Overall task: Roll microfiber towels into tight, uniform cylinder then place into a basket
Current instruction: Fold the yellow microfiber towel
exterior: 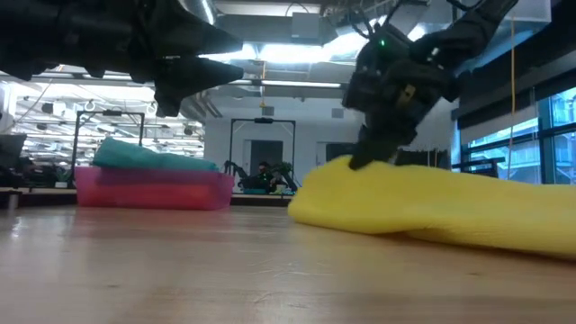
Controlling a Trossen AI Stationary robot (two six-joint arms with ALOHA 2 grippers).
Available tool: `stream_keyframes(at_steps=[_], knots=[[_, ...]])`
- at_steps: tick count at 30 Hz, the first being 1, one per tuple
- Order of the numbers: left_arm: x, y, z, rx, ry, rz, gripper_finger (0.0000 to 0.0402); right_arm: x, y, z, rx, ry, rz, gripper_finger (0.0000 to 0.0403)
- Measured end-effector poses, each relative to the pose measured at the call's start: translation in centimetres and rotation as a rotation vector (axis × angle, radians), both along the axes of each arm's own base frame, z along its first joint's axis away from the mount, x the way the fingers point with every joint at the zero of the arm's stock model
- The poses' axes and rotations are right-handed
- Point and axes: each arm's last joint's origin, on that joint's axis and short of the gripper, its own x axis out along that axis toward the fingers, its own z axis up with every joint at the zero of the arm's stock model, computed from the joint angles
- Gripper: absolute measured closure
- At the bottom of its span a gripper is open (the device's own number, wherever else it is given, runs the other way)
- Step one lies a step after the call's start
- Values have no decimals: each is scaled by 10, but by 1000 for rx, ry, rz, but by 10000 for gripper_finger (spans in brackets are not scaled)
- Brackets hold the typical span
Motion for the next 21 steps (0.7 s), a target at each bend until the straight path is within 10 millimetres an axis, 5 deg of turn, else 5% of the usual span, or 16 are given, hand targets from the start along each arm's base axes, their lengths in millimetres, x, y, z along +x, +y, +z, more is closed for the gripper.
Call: stream_keyframes(at_steps=[13,21], knots=[[14,12,-1,20,93,144,227,32,51,44,-324,-253,253,393],[18,29,-7,61,162,161,221,32,71,46,-345,-273,322,393]])
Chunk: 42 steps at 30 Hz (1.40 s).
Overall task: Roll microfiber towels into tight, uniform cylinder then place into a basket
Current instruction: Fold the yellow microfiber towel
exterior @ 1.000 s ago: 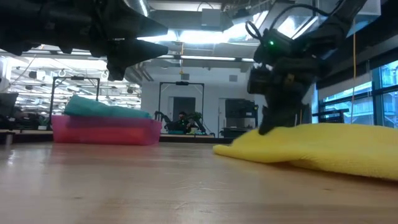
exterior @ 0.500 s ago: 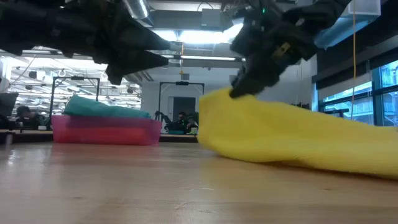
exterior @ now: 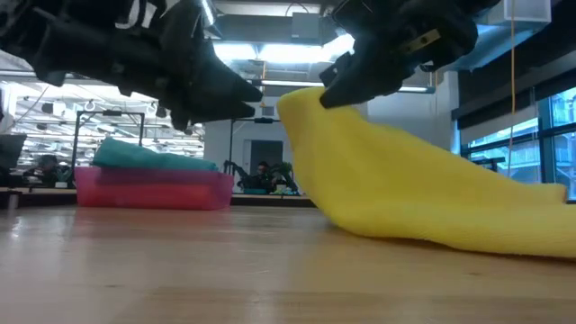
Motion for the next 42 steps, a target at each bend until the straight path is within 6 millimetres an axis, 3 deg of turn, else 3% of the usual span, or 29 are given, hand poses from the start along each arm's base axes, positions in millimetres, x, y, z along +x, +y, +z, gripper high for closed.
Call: stream_keyframes(at_steps=[12,24,31,38,42], knots=[[20,25,11,80,1,-242,176,-1,4,0,-2,4,14,392],[23,64,9,-92,4,-402,178,-1,7,0,-4,2,27,392],[29,65,8,-122,8,-424,181,-1,7,0,-18,-4,38,392],[64,59,5,-150,26,-551,189,-1,7,0,-18,-1,37,391],[70,59,5,-156,22,-569,196,-2,7,-2,-17,16,35,390]])
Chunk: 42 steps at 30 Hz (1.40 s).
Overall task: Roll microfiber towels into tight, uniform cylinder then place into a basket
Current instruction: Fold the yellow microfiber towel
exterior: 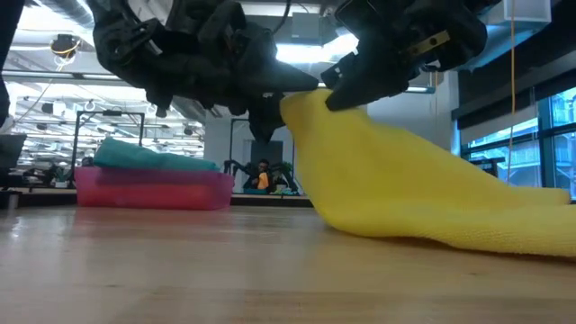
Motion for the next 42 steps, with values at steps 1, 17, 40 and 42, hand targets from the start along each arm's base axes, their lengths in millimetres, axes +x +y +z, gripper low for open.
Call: stream_keyframes(at_steps=[1,17,40,42], knots=[[0,0,0,-3,3,-2,199,0,0,0,2,4,-2,390],[-5,10,-12,-110,157,-62,244,-5,4,-6,-44,75,-54,390],[-9,12,5,-6,56,-179,399,-7,8,-7,47,127,-60,276],[-12,13,16,47,15,-191,400,-9,14,-7,100,158,-39,244]])
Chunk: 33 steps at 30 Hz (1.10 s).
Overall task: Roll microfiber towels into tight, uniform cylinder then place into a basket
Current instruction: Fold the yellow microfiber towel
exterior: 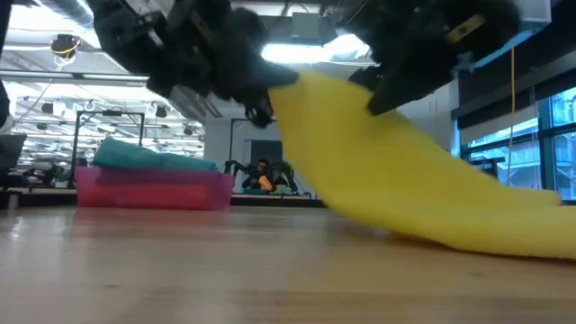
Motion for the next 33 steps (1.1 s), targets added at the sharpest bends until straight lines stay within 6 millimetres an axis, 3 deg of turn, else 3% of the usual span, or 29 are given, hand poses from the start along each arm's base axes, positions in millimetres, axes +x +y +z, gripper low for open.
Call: stream_keyframes(at_steps=[6,9,12,18,24,33], knots=[[-30,-3,43,362,-94,2,401,-6,21,-1,112,66,71,169],[-50,-8,57,599,-58,80,401,-11,28,-3,124,113,74,157],[-66,-16,69,725,-28,138,401,-13,35,-4,134,138,78,156],[-84,-27,87,796,-66,227,401,-11,52,3,159,41,139,163],[-87,-31,90,815,-68,258,401,-5,59,15,228,-94,201,178],[-88,-36,90,788,-65,265,401,-3,53,3,86,-50,-24,193]])
